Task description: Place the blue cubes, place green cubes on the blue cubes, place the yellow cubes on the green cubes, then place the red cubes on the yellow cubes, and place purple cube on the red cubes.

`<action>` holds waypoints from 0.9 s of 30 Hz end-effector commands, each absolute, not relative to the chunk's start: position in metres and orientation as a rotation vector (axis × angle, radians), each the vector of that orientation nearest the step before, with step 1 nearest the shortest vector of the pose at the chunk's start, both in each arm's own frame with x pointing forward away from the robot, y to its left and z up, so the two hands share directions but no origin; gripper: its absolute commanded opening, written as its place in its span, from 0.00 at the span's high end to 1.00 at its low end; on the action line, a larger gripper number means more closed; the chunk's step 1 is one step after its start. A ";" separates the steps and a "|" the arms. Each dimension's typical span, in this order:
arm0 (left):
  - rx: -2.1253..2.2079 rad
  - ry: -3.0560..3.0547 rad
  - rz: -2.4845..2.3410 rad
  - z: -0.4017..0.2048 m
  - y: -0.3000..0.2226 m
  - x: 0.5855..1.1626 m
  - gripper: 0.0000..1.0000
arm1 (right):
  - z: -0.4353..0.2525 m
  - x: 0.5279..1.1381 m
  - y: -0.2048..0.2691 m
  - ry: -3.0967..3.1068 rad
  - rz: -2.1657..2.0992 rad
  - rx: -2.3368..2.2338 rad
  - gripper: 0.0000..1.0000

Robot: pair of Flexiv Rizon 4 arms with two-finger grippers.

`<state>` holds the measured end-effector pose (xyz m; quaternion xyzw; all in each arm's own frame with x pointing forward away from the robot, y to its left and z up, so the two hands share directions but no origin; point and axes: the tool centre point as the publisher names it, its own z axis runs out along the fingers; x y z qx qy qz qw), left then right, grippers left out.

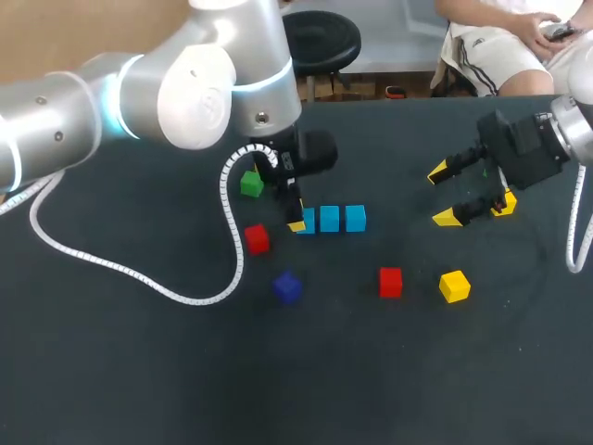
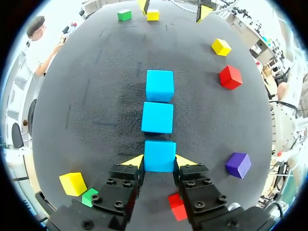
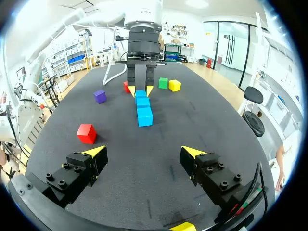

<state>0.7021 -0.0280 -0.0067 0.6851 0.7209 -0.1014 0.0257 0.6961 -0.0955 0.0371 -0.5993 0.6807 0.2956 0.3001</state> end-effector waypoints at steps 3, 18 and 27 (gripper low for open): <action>2.116 2.235 -0.313 -0.006 -0.027 0.698 1.00 | 0.037 0.696 -0.096 1.805 0.785 -1.590 0.00; 2.113 2.242 -0.302 -0.007 -0.025 0.704 1.00 | 0.037 0.696 -0.096 1.805 0.785 -1.590 0.00; 2.123 2.223 -0.288 -0.004 -0.027 0.709 1.00 | 0.037 0.696 -0.096 1.805 0.785 -1.590 0.00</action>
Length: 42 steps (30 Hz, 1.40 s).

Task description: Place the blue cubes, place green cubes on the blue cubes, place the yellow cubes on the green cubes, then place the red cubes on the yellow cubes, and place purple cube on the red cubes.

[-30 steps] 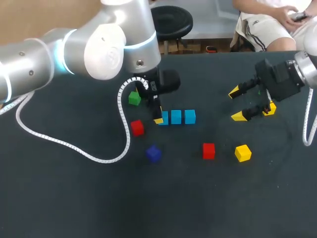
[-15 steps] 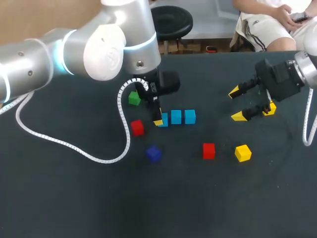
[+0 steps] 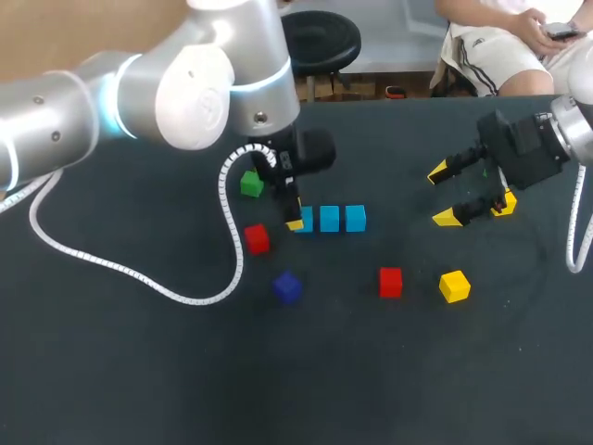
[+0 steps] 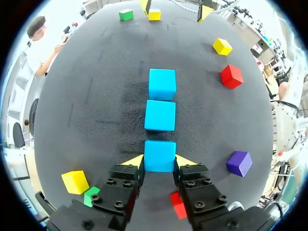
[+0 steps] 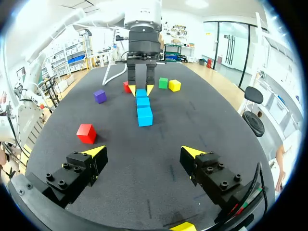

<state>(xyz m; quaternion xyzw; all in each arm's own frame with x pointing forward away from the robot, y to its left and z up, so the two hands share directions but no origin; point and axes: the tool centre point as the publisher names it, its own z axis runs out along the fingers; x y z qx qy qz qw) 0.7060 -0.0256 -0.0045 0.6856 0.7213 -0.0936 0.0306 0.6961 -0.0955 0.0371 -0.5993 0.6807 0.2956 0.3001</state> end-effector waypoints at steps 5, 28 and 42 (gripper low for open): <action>2.121 2.224 -0.293 -0.006 -0.027 0.707 1.00 | 0.037 0.696 -0.096 1.805 0.785 -1.590 0.00; 2.106 2.241 -0.309 -0.008 -0.027 0.706 0.39 | 0.037 0.696 -0.096 1.805 0.785 -1.590 0.00; 2.020 2.265 -0.311 -0.004 -0.019 0.696 0.00 | 0.037 0.696 -0.096 1.805 0.785 -1.590 0.00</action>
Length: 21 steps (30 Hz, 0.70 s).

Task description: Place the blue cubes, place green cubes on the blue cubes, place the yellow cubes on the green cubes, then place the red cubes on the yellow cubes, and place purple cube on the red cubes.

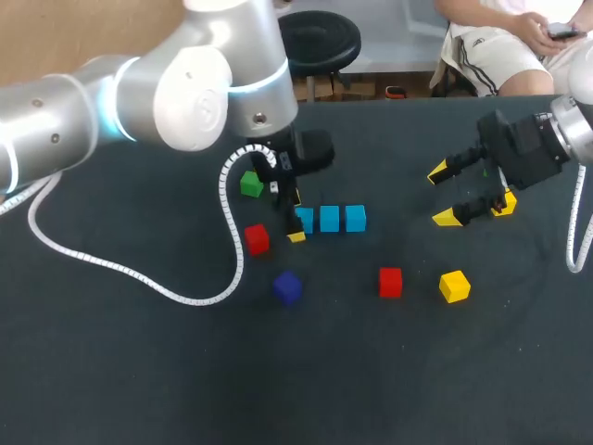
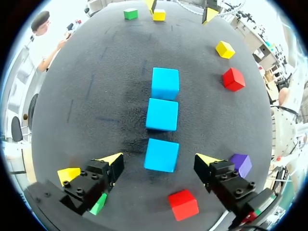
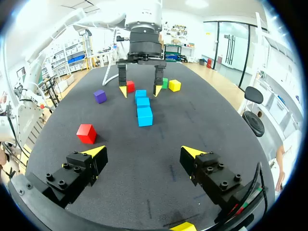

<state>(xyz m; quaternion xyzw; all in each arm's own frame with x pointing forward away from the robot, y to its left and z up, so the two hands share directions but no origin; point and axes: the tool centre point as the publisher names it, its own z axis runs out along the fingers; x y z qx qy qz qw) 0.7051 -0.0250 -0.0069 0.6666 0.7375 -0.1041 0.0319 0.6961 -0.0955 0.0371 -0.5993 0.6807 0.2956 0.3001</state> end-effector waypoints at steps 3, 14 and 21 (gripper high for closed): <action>1.966 2.259 -0.314 -0.001 -0.015 0.691 0.00 | 0.037 0.696 -0.096 1.805 0.785 -1.590 0.00; 1.900 2.212 -0.300 0.007 -0.007 0.679 0.00 | 0.037 0.696 -0.096 1.805 0.785 -1.590 0.00; 1.872 2.173 -0.278 0.016 -0.007 0.673 0.00 | 0.037 0.696 -0.096 1.805 0.785 -1.590 0.00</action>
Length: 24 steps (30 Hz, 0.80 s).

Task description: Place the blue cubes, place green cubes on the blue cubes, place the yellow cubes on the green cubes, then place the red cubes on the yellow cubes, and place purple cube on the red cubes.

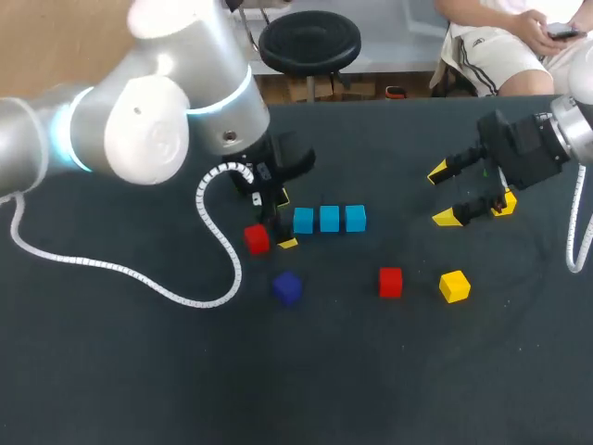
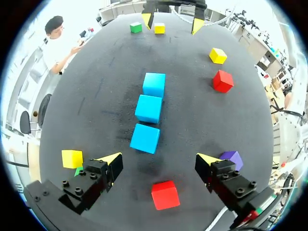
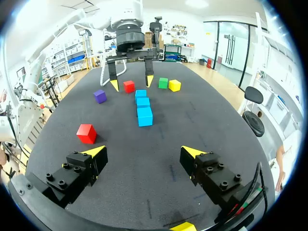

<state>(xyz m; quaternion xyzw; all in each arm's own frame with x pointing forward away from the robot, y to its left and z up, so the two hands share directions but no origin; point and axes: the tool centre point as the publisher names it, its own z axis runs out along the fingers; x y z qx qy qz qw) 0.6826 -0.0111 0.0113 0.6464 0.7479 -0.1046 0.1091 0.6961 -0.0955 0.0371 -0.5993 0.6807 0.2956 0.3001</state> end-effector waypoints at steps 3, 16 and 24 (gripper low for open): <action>1.841 2.134 -0.288 0.024 -0.009 0.670 0.00 | 0.037 0.696 -0.096 1.805 0.785 -1.590 0.00; 1.908 1.903 -0.288 0.075 -0.013 0.672 0.00 | 0.037 0.696 -0.096 1.805 0.785 -1.590 0.00; 1.791 1.838 -0.327 0.087 0.005 0.669 0.00 | 0.037 0.696 -0.096 1.805 0.785 -1.590 0.00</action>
